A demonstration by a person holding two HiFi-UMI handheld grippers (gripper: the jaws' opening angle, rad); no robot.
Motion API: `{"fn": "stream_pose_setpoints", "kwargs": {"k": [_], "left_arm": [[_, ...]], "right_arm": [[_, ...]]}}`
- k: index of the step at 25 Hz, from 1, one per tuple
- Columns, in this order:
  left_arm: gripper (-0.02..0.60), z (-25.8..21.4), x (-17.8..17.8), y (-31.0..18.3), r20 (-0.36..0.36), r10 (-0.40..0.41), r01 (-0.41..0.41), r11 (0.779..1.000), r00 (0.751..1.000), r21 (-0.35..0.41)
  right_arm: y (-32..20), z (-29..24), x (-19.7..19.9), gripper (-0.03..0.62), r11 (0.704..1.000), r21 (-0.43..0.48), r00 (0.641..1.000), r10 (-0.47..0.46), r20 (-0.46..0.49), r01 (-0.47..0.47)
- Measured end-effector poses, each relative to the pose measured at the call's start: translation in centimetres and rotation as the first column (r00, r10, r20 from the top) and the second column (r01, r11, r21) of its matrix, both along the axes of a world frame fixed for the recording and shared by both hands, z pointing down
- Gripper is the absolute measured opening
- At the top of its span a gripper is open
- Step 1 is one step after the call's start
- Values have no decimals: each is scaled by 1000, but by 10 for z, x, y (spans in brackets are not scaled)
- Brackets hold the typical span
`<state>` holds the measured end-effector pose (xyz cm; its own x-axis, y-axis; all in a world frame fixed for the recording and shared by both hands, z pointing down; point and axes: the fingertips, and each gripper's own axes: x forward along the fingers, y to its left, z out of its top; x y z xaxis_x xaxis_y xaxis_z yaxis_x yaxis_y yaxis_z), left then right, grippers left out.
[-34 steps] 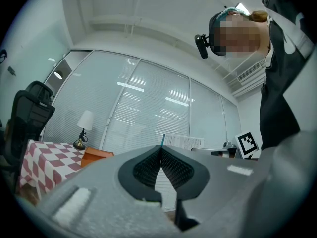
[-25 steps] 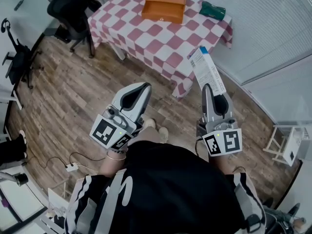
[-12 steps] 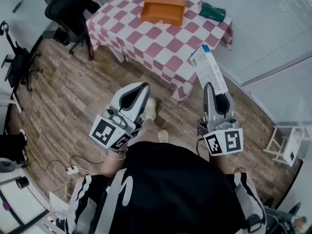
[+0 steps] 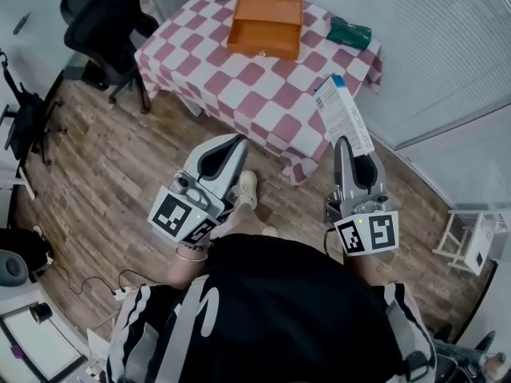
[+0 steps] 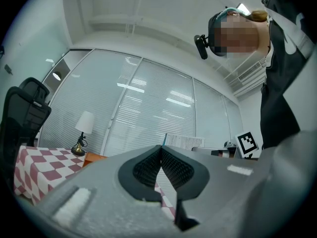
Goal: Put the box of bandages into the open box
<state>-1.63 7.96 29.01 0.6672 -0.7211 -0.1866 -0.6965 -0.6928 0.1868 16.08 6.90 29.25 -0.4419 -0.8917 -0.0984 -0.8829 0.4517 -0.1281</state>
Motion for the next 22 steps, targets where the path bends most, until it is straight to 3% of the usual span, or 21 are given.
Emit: {"fn": "stream_pose_setpoints", "kwargs": {"k": [22], "left_arm": [[-2, -2, -19, -149, 5, 89, -89, 996, 996, -13]], "right_arm": [[-137, 3, -26, 71, 998, -27, 998, 58, 2, -58]]}}
